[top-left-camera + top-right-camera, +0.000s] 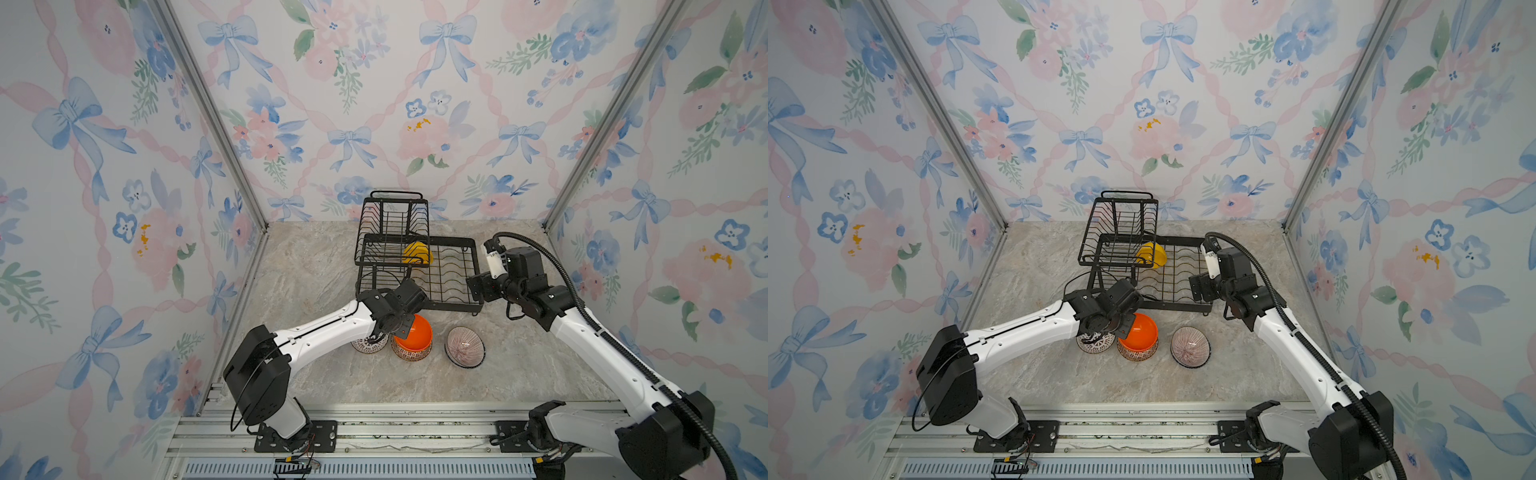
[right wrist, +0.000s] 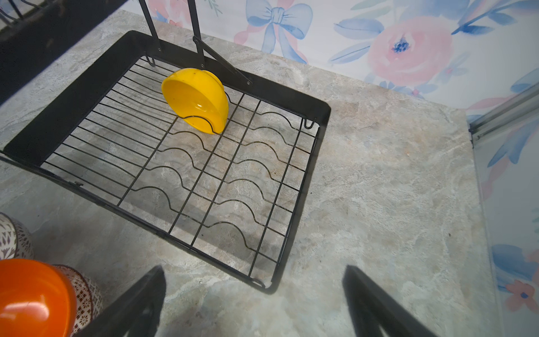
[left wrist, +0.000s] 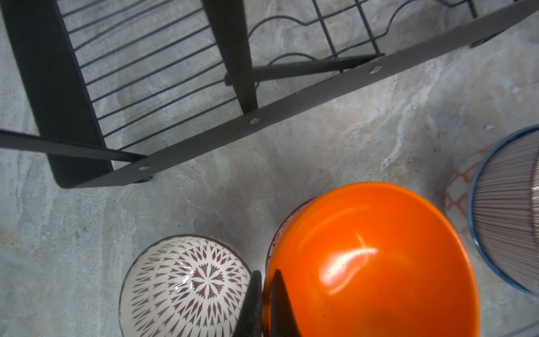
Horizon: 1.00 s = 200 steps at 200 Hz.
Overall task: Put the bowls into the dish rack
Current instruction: 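Lift the orange bowl toward the rack with the left gripper while the right approaches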
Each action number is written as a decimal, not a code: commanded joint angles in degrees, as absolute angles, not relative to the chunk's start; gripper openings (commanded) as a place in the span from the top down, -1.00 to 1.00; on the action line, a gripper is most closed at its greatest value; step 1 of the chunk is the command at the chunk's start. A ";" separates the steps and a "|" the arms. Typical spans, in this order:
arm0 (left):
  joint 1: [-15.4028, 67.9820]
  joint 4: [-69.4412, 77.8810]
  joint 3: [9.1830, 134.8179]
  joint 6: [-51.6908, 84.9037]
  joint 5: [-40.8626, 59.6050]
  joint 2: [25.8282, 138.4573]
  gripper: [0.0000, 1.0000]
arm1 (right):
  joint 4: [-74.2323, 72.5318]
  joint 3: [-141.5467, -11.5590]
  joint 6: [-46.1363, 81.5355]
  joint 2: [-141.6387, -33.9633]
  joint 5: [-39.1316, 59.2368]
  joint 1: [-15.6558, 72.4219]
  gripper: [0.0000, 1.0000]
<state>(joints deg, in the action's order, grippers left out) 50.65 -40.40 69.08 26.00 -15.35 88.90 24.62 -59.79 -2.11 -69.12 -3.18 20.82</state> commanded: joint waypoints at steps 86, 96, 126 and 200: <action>52.74 -40.08 82.46 21.27 -20.91 84.35 1.00 | 36.95 -71.54 6.37 -64.67 15.63 18.36 -0.93; 54.02 -39.91 84.31 21.01 -22.58 84.57 1.00 | 37.66 -72.67 7.34 -63.64 16.29 18.54 -0.93; 56.68 -39.90 90.36 19.08 -26.20 86.31 1.00 | 41.73 -76.76 9.57 -62.98 16.64 19.27 -0.93; 59.89 -39.81 104.77 10.11 -36.66 95.07 1.00 | 44.01 -80.80 13.14 -63.50 15.70 21.21 -0.94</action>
<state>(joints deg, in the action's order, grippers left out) 59.29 -40.42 100.84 14.81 -30.48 91.79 41.85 -78.15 11.16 -63.00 15.90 20.49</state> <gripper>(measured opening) 0.049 0.969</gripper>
